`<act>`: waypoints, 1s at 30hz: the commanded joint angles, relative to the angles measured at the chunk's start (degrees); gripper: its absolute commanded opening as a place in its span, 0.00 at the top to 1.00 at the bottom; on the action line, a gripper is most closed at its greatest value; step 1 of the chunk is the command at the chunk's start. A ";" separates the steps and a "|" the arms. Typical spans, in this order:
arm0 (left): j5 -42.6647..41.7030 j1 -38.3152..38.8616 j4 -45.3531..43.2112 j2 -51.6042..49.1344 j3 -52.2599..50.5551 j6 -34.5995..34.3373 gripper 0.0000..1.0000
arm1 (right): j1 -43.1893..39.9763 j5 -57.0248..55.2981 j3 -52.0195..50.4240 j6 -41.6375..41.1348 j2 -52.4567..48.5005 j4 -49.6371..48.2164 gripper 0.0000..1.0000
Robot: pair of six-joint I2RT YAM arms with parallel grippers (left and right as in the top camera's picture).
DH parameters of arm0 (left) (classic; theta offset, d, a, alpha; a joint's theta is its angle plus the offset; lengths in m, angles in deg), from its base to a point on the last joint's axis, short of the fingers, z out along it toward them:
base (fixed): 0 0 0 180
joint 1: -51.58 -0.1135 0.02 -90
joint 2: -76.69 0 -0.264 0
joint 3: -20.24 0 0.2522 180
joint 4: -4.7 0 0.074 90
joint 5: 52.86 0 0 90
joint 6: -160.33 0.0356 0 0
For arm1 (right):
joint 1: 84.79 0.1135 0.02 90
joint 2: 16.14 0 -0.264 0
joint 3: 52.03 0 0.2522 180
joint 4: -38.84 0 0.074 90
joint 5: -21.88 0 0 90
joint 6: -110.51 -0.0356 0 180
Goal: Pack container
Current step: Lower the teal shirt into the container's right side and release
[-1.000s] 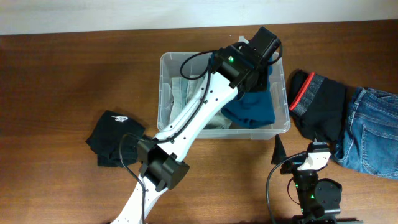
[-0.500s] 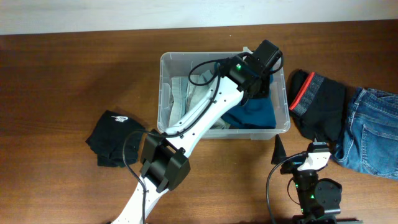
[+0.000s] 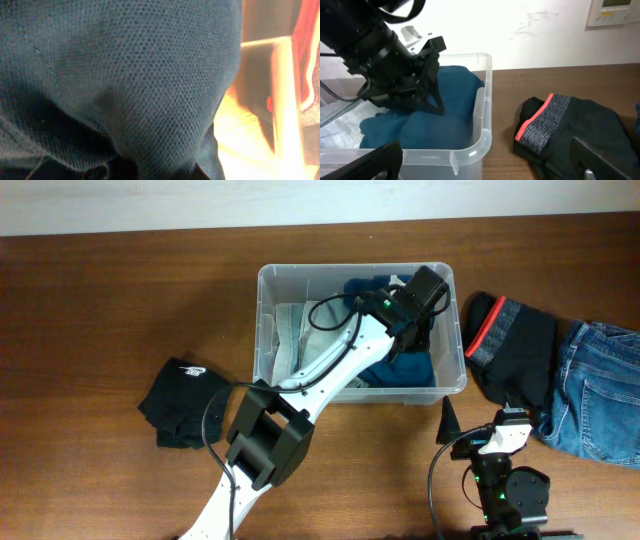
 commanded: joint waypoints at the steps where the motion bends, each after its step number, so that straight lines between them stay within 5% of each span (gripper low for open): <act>1: 0.31 -0.09 -2.19 1.62 -2.12 -0.37 1.00 | 0.15 0.52 -0.26 0.44 0.37 0.28 0.02; 10: 0.26 -0.24 -3.63 -2.69 -2.14 -0.28 0.99 | 0.15 0.52 -0.26 0.44 0.37 0.28 0.02; 17: 0.26 -0.37 -1.03 -1.38 3.32 3.19 0.31 | 0.15 0.52 -0.26 0.44 0.37 0.28 0.02; 20: 0.33 -1.22 2.91 -0.37 7.80 3.63 0.24 | 0.15 0.52 -0.26 0.44 0.37 0.28 0.01; 27: 0.31 -3.91 9.46 -0.09 13.90 3.61 0.32 | 0.15 0.52 -0.26 0.44 0.37 0.28 0.02; 28: 0.42 -4.13 9.94 -0.11 13.84 3.63 0.48 | 0.15 0.52 -0.26 0.44 0.37 0.28 0.01; 29: 0.52 -4.37 10.21 -0.11 13.53 3.65 0.83 | 0.15 0.52 -0.26 0.44 0.37 0.28 0.02; 30: 0.76 -4.50 10.43 -0.11 13.25 3.72 0.99 | 0.15 0.52 -0.26 0.44 0.37 0.26 0.02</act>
